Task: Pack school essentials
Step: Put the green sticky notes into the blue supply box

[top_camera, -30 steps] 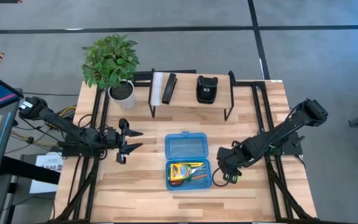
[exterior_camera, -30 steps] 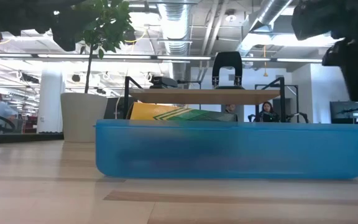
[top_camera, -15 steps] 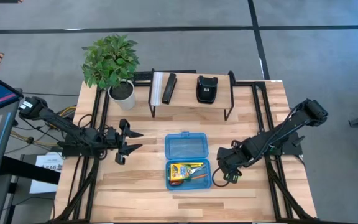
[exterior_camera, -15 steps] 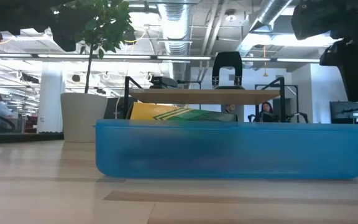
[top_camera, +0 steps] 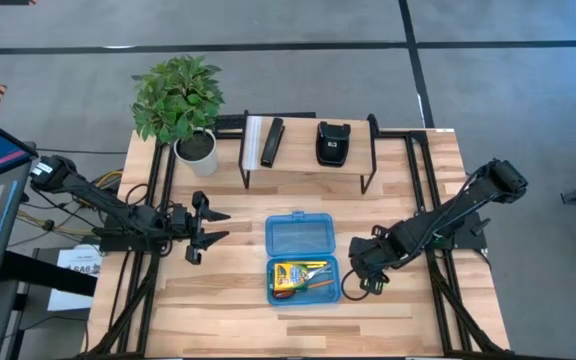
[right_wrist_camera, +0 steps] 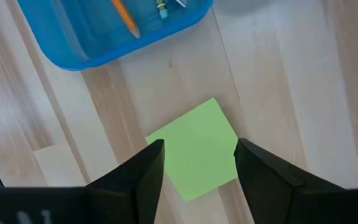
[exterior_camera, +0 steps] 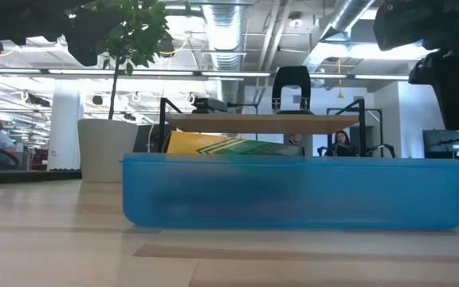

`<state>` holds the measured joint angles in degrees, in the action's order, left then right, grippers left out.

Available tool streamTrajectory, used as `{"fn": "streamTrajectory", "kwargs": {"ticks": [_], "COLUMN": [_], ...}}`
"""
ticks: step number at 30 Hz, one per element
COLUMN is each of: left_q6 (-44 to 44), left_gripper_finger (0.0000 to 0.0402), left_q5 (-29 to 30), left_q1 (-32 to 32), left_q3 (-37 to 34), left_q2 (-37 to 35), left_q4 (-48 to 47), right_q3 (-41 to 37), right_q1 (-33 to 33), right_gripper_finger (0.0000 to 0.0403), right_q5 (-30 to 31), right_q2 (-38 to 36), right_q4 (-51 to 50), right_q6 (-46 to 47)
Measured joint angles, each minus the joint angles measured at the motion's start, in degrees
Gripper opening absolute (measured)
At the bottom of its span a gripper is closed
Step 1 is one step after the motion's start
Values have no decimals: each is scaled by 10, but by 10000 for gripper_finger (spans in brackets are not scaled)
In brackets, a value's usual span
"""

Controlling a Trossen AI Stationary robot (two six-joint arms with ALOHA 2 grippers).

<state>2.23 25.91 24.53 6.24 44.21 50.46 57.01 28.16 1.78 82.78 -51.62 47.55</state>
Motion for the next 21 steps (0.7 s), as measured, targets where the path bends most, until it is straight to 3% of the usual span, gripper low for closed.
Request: {"fn": "streamTrajectory", "kwargs": {"ticks": [9,15,21], "left_q6": [2,4,6], "left_gripper_finger": [192,192,192], "left_q5": [0,0,0], "left_q1": [0,0,0], "left_q3": [0,0,0], "left_q2": [0,0,0], "left_q4": [0,0,-3], "right_q3": [0,0,-1], "right_q1": [53,85,101], "right_gripper_finger": [222,254,284], "right_q5": [14,49,58], "right_q2": [0,2,53], "right_q4": [16,16,18], "right_q6": [2,28,20]}}
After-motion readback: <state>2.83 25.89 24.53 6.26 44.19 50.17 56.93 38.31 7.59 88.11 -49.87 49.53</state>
